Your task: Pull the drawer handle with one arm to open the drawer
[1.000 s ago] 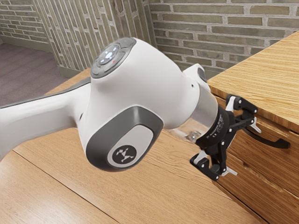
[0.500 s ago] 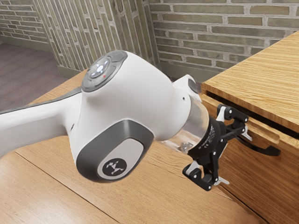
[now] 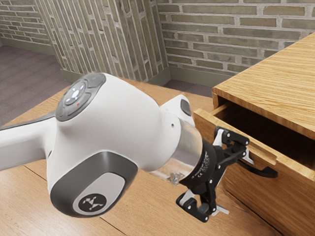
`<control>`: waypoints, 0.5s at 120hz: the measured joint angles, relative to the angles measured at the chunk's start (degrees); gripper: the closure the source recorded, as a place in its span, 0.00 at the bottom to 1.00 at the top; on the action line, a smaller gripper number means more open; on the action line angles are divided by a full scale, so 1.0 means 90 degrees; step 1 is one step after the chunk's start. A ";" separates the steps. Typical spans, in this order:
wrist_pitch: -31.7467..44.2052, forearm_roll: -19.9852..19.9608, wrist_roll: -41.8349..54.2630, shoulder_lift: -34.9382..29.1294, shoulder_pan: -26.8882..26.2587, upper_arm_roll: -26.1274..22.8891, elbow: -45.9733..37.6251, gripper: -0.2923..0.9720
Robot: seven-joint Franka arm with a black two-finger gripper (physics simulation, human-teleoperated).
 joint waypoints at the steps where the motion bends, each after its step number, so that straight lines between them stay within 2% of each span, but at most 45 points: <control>1: 0.0001 0.0007 -0.0002 -0.0016 -0.0002 0.0000 -0.0020 0.23; 60: 0.0008 -0.0016 -0.0137 -0.0869 0.0017 -0.0202 -0.0812 0.23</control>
